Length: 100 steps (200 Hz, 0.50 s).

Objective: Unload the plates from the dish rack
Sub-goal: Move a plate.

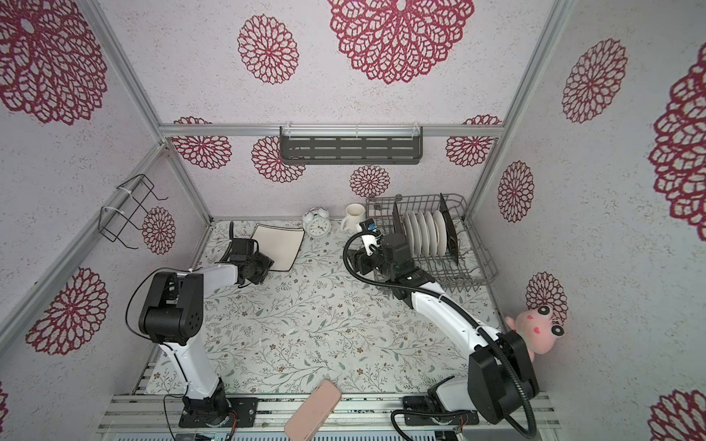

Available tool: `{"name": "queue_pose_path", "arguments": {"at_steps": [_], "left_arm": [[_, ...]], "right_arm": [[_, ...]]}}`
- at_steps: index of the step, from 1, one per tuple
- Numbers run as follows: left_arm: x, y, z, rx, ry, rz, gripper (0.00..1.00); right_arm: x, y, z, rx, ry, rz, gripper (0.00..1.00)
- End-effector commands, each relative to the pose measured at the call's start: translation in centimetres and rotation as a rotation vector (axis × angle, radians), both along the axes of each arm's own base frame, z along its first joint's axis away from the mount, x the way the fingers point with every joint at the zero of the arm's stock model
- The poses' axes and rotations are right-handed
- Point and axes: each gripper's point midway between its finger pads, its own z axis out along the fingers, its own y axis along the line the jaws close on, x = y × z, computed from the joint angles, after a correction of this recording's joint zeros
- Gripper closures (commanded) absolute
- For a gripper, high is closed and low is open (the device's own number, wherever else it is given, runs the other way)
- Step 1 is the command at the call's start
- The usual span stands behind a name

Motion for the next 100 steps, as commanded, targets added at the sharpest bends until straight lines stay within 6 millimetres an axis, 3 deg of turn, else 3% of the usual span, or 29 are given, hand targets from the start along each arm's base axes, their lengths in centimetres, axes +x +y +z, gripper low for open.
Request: {"name": "queue_pose_path", "arguments": {"at_steps": [1, 100], "left_arm": [[1.42, -0.09, 0.6, -0.002, -0.05, 0.013, 0.51], [1.94, 0.75, 0.95, -0.001, -0.077, 0.033, 0.51]], "right_arm": [[-0.2, -0.95, 2.37, 0.025, -0.07, -0.03, 0.28], [-0.36, -1.56, 2.38, 0.013, -0.078, -0.054, 0.29]]}}
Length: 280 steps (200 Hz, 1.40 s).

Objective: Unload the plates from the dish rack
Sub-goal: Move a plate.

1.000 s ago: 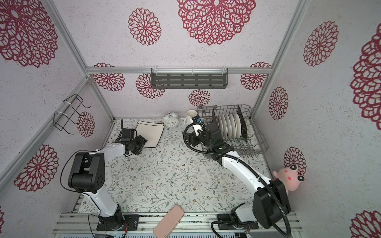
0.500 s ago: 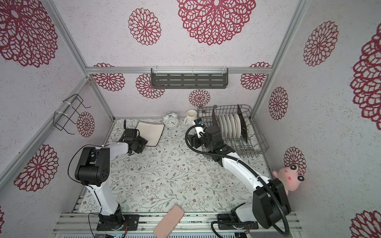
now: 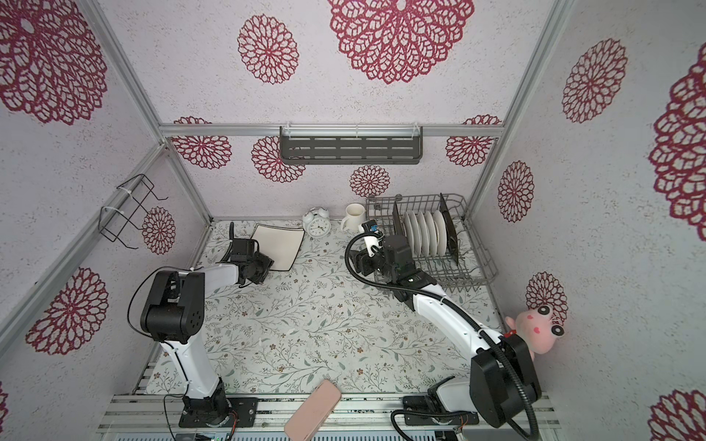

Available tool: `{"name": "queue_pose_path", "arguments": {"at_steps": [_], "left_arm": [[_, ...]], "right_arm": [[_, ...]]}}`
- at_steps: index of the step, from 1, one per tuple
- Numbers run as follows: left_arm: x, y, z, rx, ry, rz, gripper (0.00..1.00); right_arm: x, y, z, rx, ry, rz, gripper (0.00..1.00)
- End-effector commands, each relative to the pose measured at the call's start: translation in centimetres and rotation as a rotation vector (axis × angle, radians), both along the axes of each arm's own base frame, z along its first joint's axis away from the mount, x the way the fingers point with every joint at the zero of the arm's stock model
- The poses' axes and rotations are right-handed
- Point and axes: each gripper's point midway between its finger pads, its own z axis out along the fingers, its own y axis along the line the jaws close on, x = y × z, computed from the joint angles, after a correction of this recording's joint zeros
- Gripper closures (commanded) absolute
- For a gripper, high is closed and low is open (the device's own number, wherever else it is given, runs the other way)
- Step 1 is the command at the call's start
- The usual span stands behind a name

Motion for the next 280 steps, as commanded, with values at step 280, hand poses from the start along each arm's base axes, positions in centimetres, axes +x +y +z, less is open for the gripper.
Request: {"name": "queue_pose_path", "arguments": {"at_steps": [280], "left_arm": [[5.0, -5.4, 6.1, 0.662, 0.062, -0.797, 0.18]], "right_arm": [[0.5, -3.3, 1.8, 0.013, 0.02, -0.102, 0.26]]}}
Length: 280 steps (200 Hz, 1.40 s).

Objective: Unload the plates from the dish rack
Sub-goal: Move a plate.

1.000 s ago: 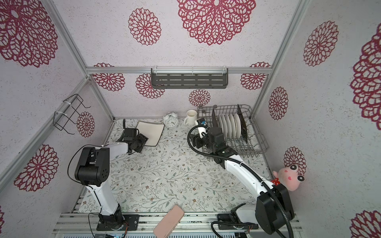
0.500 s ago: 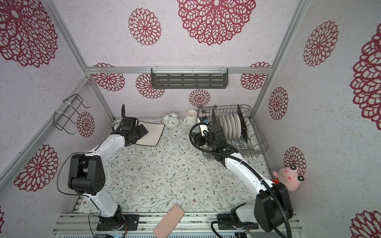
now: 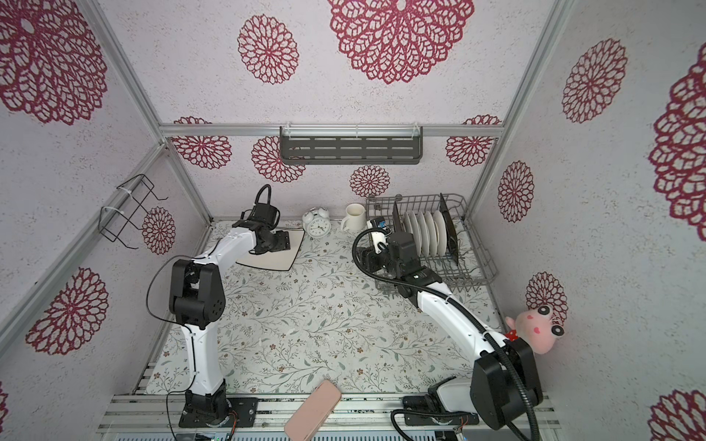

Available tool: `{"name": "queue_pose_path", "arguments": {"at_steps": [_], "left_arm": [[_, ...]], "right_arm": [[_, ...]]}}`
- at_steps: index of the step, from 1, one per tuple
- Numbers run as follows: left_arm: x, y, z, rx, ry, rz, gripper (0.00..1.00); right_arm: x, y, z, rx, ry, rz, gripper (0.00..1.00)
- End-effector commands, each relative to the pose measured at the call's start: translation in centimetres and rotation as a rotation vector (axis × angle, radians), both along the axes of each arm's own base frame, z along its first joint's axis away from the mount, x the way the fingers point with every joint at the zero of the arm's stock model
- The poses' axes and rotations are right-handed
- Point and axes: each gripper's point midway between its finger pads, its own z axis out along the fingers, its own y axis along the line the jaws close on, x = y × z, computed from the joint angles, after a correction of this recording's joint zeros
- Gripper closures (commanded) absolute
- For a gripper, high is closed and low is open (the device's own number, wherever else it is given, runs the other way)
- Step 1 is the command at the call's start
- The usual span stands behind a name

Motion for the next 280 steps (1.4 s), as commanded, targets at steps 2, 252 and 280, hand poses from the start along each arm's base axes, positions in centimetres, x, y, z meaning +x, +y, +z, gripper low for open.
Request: {"name": "queue_pose_path", "arguments": {"at_steps": [2, 252, 280], "left_arm": [[0.6, -1.3, 0.7, 0.007, -0.016, -0.125, 0.18], [6.7, -3.1, -2.6, 0.279, -0.06, -0.208, 0.1], [6.9, -3.1, -3.8, 0.279, -0.048, -0.207, 0.1]], "right_arm": [[-0.3, -0.7, 2.0, 0.016, -0.048, -0.005, 0.26], [0.5, -1.1, 1.2, 0.037, -0.028, -0.007, 0.25], [0.5, -1.1, 1.2, 0.036, -0.029, -0.009, 0.25]]}}
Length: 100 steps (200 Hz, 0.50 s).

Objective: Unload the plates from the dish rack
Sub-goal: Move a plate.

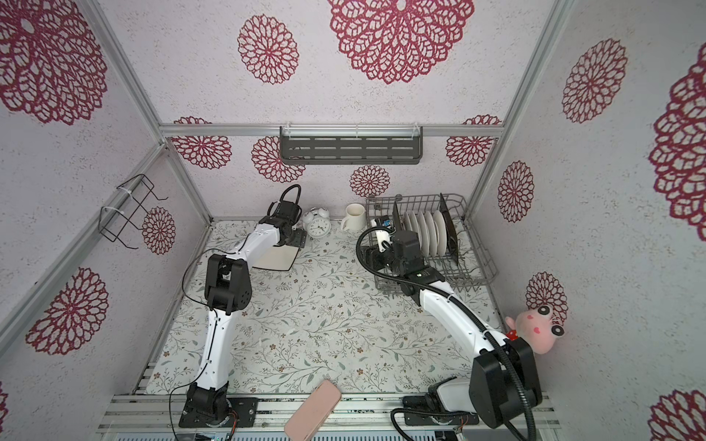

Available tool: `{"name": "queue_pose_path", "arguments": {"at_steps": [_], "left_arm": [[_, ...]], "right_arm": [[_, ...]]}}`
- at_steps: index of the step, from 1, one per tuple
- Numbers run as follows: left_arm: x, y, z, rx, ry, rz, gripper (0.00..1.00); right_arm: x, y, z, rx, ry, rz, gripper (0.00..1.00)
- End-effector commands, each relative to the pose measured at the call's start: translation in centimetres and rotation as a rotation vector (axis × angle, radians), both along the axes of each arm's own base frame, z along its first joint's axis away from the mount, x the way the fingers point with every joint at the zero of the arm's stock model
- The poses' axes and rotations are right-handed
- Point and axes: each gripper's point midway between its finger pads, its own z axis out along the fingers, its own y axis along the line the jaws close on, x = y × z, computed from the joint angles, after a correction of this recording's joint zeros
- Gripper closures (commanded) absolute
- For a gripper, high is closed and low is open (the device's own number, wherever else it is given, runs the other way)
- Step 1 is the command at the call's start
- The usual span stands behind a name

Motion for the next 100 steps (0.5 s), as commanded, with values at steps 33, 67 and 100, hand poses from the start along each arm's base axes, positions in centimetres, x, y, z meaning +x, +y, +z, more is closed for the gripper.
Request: {"name": "queue_pose_path", "arguments": {"at_steps": [33, 67, 100], "left_arm": [[0.0, -0.4, -1.7, -0.01, 0.03, -0.03, 0.11], [-0.1, -0.7, -1.9, -0.028, 0.028, -0.038, 0.1], [0.0, 0.3, -2.4, 0.022, 0.031, -0.005, 0.1]], "right_arm": [[0.0, -0.3, 1.1, 0.02, -0.033, -0.002, 0.25], [0.1, -0.1, 0.8, 0.021, -0.027, 0.0, 0.25], [0.2, -0.1, 0.8, 0.025, -0.028, 0.0, 0.25]]}}
